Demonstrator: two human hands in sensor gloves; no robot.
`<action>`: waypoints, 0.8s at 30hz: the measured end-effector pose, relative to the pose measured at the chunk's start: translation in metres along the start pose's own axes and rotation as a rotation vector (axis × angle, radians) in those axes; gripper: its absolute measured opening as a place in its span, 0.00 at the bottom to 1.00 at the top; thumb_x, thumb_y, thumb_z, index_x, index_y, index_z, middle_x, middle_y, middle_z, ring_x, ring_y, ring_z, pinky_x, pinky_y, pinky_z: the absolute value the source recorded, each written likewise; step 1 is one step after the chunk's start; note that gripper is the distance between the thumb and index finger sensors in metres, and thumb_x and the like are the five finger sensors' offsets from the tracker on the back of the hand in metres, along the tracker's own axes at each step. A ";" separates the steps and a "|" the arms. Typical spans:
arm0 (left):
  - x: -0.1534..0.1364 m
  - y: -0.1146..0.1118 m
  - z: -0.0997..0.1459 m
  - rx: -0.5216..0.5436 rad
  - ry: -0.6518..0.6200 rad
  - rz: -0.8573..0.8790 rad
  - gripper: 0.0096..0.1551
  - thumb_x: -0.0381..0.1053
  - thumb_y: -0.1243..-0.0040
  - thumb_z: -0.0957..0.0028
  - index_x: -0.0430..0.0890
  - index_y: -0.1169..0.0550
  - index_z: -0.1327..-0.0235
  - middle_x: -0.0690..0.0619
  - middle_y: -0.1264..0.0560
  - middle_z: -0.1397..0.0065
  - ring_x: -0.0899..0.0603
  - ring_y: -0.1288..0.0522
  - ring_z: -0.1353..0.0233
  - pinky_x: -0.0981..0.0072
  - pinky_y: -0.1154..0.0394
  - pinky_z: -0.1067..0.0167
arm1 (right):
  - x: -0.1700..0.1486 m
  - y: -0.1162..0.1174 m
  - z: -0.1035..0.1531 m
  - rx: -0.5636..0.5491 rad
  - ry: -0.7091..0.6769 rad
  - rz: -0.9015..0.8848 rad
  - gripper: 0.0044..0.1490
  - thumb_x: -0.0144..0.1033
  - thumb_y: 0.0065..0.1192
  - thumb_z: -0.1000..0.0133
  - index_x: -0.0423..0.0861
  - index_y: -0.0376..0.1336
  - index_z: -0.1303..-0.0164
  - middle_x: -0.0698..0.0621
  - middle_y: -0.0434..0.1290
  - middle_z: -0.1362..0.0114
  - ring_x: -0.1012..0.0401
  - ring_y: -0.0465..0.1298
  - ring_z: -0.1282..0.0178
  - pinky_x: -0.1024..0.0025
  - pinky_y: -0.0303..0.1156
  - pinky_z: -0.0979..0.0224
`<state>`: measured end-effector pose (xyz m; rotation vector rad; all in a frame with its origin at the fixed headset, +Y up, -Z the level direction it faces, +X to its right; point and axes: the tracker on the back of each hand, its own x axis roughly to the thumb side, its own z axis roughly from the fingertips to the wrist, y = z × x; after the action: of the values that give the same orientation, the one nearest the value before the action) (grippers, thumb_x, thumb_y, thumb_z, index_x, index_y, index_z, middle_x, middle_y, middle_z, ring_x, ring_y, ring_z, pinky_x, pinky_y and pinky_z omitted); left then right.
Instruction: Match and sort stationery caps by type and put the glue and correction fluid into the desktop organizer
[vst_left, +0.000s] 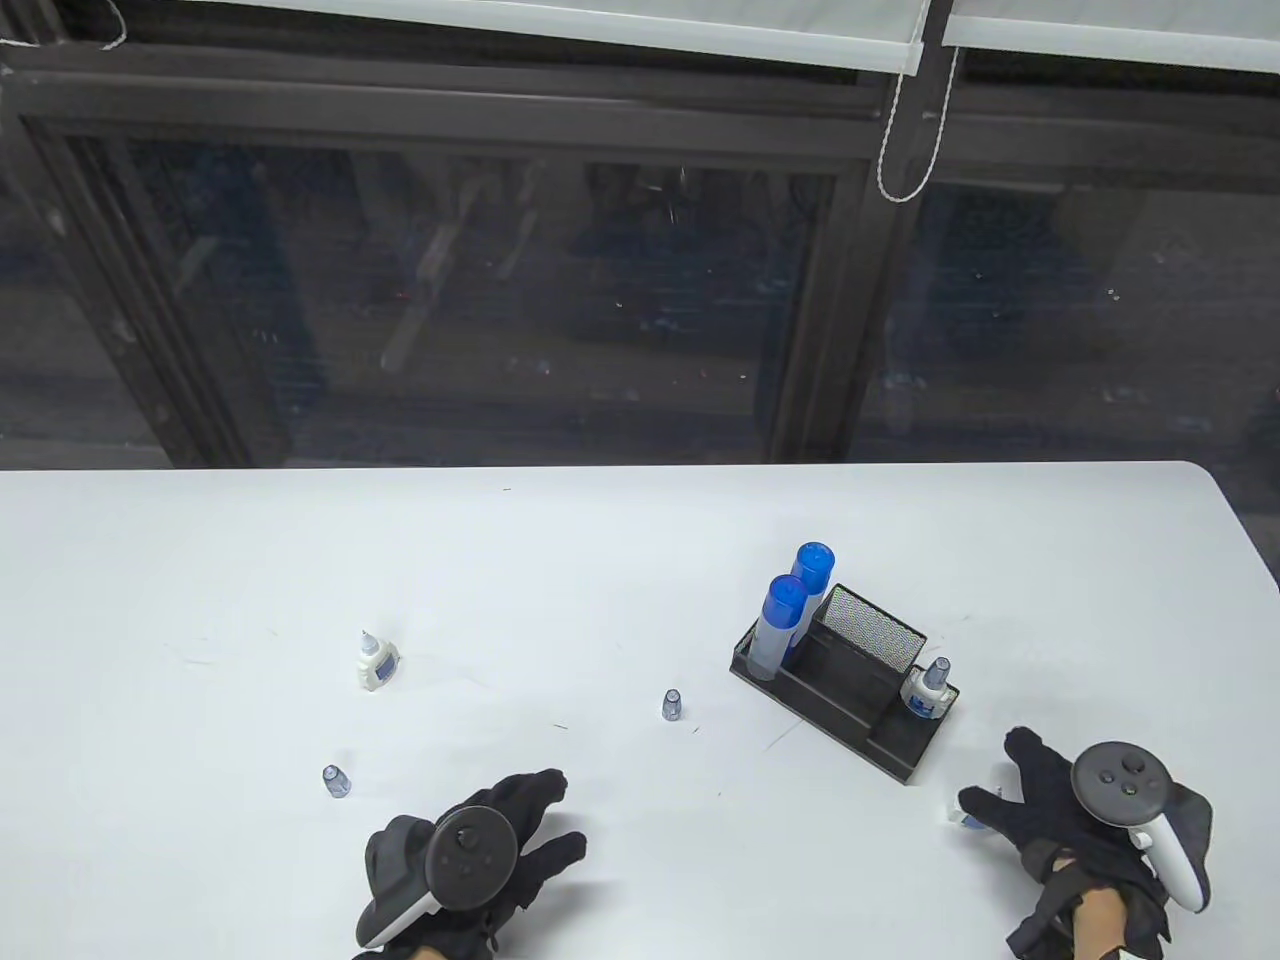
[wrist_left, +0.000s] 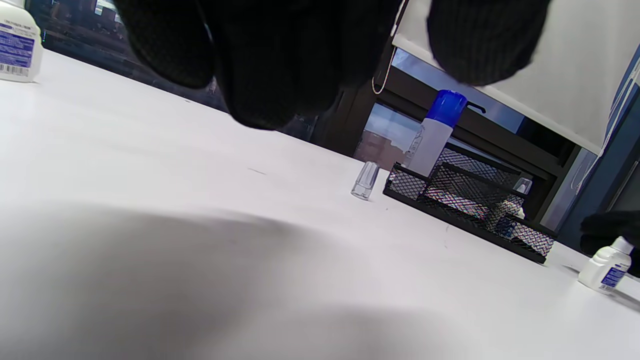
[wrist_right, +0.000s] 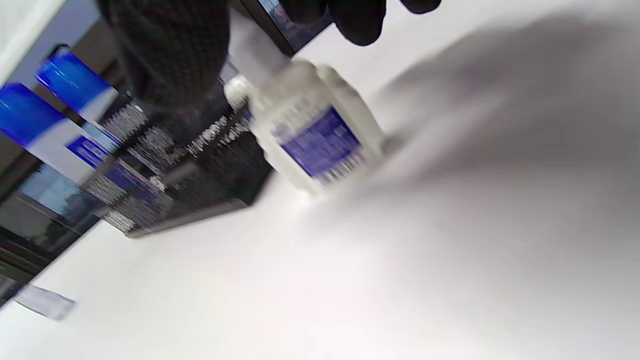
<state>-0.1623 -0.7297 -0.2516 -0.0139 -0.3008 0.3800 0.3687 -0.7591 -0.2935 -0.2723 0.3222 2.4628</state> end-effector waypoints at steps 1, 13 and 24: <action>0.000 -0.001 0.000 -0.003 0.000 -0.001 0.40 0.71 0.45 0.45 0.52 0.30 0.22 0.49 0.25 0.22 0.42 0.19 0.28 0.42 0.26 0.32 | -0.002 0.003 -0.001 0.010 -0.005 0.017 0.57 0.52 0.70 0.49 0.48 0.45 0.15 0.40 0.49 0.12 0.39 0.43 0.13 0.37 0.39 0.18; 0.001 -0.004 -0.001 -0.028 0.003 -0.012 0.40 0.71 0.45 0.45 0.52 0.29 0.23 0.49 0.25 0.22 0.42 0.19 0.28 0.42 0.26 0.32 | 0.005 0.020 -0.007 -0.015 -0.017 0.098 0.39 0.44 0.70 0.49 0.53 0.61 0.26 0.45 0.57 0.15 0.41 0.50 0.14 0.36 0.42 0.18; 0.003 -0.005 -0.002 -0.033 -0.013 -0.021 0.40 0.71 0.45 0.45 0.52 0.29 0.23 0.49 0.25 0.22 0.42 0.19 0.28 0.42 0.26 0.32 | 0.065 0.005 0.014 -0.098 -0.218 0.033 0.37 0.46 0.67 0.47 0.47 0.61 0.27 0.39 0.64 0.19 0.37 0.65 0.21 0.36 0.57 0.22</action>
<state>-0.1570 -0.7330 -0.2521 -0.0409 -0.3198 0.3540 0.3139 -0.7220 -0.2973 -0.0385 0.1141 2.5161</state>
